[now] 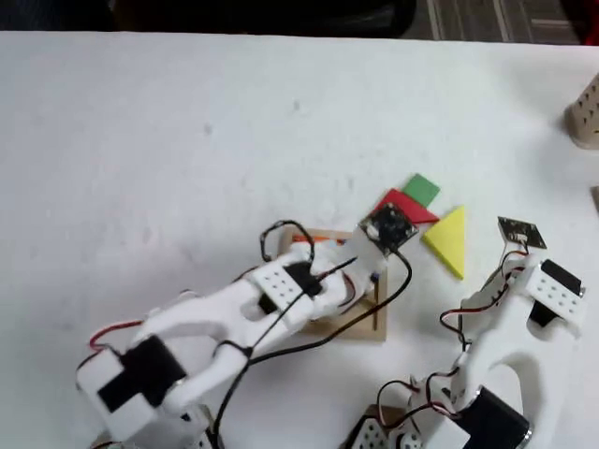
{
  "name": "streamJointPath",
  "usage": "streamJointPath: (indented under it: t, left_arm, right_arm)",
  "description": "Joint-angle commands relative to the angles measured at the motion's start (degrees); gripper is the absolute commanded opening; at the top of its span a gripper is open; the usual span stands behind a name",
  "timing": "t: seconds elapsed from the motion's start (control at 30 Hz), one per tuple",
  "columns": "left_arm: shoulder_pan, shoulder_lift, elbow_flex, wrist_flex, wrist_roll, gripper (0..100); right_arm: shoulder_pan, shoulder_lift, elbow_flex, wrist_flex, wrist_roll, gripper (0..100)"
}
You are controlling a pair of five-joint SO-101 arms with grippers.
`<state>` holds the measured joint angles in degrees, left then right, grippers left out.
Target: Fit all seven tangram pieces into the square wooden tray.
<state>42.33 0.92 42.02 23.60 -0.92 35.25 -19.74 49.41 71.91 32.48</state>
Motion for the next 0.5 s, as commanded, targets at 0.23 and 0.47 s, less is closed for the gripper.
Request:
streamJointPath:
  t: [0.23,0.47]
  left_arm:
    - [0.7,2.9,-5.4,12.7,0.7,2]
    - [4.3,0.6,-4.6,15.4,0.7,2]
  right_arm:
    - [0.4,-2.0,1.1,-0.5,1.2,1.7]
    - [0.4,-2.0,1.1,-0.5,1.2,1.7]
